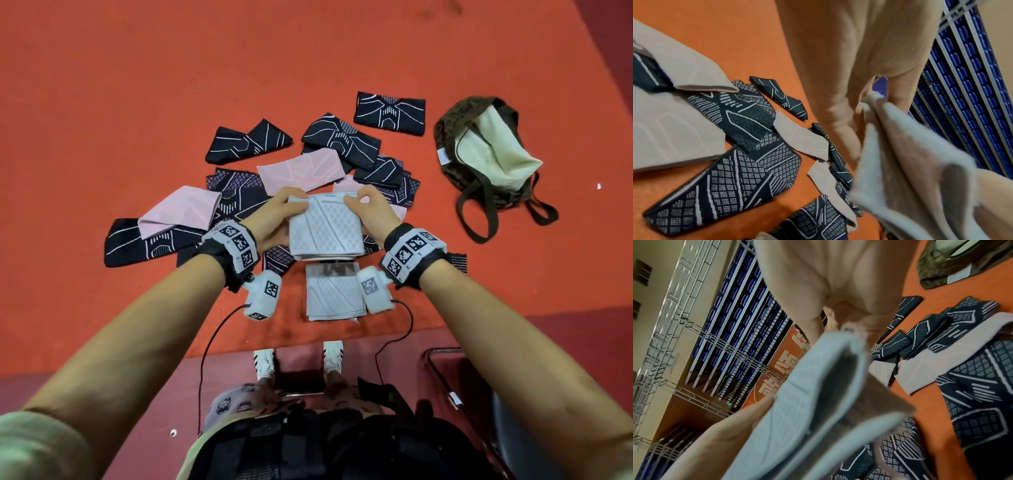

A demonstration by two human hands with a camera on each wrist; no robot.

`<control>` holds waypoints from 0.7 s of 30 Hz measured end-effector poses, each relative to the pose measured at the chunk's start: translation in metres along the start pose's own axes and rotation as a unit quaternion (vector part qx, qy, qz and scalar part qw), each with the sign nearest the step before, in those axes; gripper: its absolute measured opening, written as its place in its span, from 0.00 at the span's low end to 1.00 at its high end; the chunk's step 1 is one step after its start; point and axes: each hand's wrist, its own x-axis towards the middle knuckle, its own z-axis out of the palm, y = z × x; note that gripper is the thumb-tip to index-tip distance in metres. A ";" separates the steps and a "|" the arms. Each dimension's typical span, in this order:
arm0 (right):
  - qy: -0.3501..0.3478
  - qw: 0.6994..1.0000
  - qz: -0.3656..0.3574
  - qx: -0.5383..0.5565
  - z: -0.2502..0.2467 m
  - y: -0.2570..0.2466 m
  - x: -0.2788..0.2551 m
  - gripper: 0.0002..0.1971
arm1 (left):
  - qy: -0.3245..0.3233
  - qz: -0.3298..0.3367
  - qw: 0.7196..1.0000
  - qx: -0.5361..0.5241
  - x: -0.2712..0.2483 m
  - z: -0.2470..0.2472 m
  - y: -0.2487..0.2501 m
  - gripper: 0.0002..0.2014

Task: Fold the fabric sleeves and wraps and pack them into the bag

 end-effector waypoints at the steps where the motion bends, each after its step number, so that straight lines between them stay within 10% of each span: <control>1: 0.005 1.000 -0.007 -0.025 -0.002 0.003 0.001 0.14 | 0.001 0.006 1.000 0.026 0.000 -0.001 -0.003 0.09; 9: -0.040 0.998 0.000 -0.045 -0.012 0.027 -0.014 0.15 | 0.035 0.034 0.981 0.186 0.004 0.006 -0.038 0.22; 21: -0.136 0.970 0.021 -0.202 -0.011 0.137 -0.028 0.29 | 0.036 -0.015 0.855 0.517 0.008 0.024 -0.140 0.29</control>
